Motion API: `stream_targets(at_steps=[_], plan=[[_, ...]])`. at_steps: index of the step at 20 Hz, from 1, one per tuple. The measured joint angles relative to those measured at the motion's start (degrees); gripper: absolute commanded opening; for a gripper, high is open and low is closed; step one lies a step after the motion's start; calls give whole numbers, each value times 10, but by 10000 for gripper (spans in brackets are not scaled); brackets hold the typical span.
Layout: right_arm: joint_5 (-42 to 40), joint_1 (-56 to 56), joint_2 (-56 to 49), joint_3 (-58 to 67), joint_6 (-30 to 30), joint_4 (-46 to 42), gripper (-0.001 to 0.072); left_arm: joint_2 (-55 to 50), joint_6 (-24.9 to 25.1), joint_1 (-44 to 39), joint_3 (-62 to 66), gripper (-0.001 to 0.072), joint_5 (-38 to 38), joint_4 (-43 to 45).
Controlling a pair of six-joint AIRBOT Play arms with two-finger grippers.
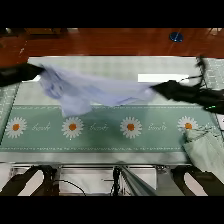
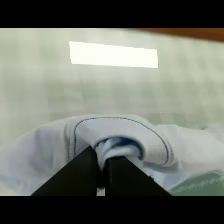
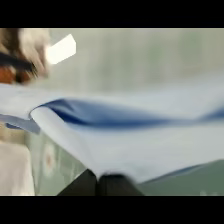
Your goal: Fold the shirts.
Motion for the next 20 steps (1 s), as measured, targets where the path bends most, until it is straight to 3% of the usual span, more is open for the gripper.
stream_targets(at_steps=[3,10,14,20], plan=[[7,-80,64,124,24,4,22,26,-12,35,142,31,-52,-5],[47,-165,100,375,89,-8,22,95,-106,56,374,31,-204,17],[169,-173,103,480,127,-71,22,160,-174,57,421,31,-295,27],[402,-161,106,553,142,-290,21,219,-267,57,410,30,-452,53]])
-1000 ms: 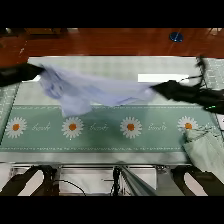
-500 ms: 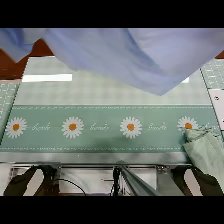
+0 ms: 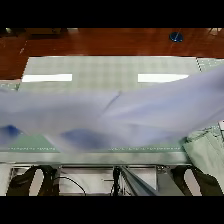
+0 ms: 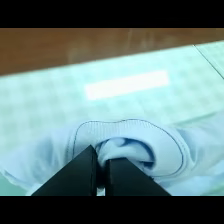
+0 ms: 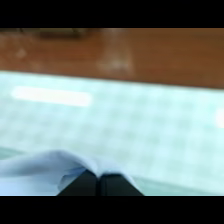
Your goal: Fold the shirts.
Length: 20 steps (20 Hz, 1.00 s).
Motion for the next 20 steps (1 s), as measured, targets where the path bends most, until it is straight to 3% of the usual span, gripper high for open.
stream_targets(at_steps=[4,7,11,14,20], plan=[[52,38,3,-55,2,-106,21,40,-43,0,-112,30,-33,4],[58,71,1,-172,2,-145,22,81,-49,0,-266,30,-43,4],[-28,119,-18,-330,5,-182,22,127,-34,0,-497,30,-32,-2],[-120,147,-67,-384,6,-195,22,135,7,0,-627,31,43,-7],[-318,166,-196,-412,-5,-192,22,87,122,-1,-730,31,309,-44]])
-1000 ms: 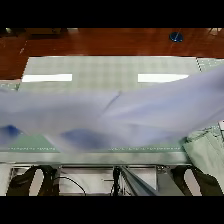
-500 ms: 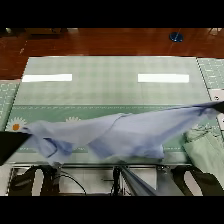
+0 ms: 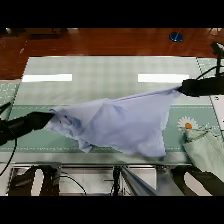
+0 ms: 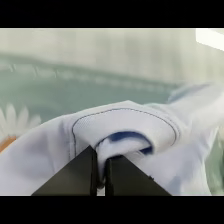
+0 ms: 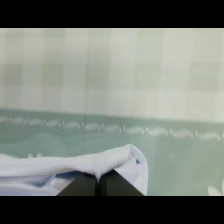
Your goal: Fold the shirts.
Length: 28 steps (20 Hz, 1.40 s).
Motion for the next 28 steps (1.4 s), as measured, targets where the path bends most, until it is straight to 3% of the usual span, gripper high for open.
stream_targets(at_steps=[6,12,18,21,22,24,28], plan=[[-80,2,-97,-4,-3,4,22,-150,54,-47,-16,31,124,-11],[-131,3,-122,-5,-22,5,22,-277,81,-136,-16,32,259,-13],[-217,3,-127,-5,-35,10,22,-324,88,-195,-16,32,408,-17],[-231,3,-136,-5,-37,10,22,-338,89,-218,-16,36,445,-15],[-231,3,-141,-5,-37,8,22,-346,89,-227,-16,101,453,-15],[-228,3,-150,-5,-37,1,22,-358,89,-237,-16,376,468,-7],[-211,3,-157,-5,-38,8,22,-352,104,-201,13,460,457,9]])
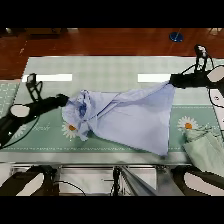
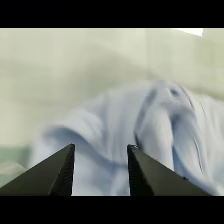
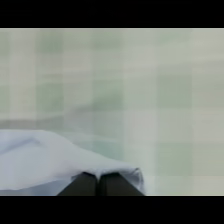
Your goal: Fold the shirts.
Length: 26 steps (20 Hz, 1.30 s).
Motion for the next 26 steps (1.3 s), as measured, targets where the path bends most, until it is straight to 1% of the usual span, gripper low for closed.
stream_targets(at_steps=[1,2,4,6,7,8,10,12,15,17,19,20,21,22,23,24,26], plan=[[2,0,-1,0,0,0,22,6,3,24,17,610,-20,7],[7,0,-2,0,0,-1,23,10,5,47,33,675,-59,12],[14,0,-2,0,0,3,22,15,7,86,58,676,-141,15],[19,0,-2,0,0,2,23,14,9,96,68,676,-226,7],[22,0,-2,0,0,3,22,12,9,88,69,676,-270,2],[24,0,-2,0,0,3,22,9,9,74,69,676,-294,-1],[28,0,-2,0,0,3,23,-1,1,29,69,676,-320,-8],[31,0,-2,0,0,3,22,-16,-10,-27,69,676,-329,-12],[38,0,-2,0,0,3,23,-46,-30,-104,69,675,-309,-16],[43,0,-2,0,0,3,22,-70,-37,-136,70,675,-286,-17],[52,0,-2,0,-1,3,22,-94,-42,-151,70,673,-263,-17],[57,0,-2,0,-5,4,22,-104,-44,-153,70,652,-253,-17],[62,0,-2,0,-8,4,22,-112,-45,-154,70,454,-243,-17],[66,0,-2,0,-12,3,23,-117,-46,-152,71,221,-236,-16],[70,0,-2,0,-16,4,23,-121,-46,-149,71,45,-228,-14],[73,0,-2,0,-19,4,23,-125,-46,-145,71,32,-223,-11],[77,0,-2,0,-23,4,23,-128,-48,-139,72,31,-213,-8]])
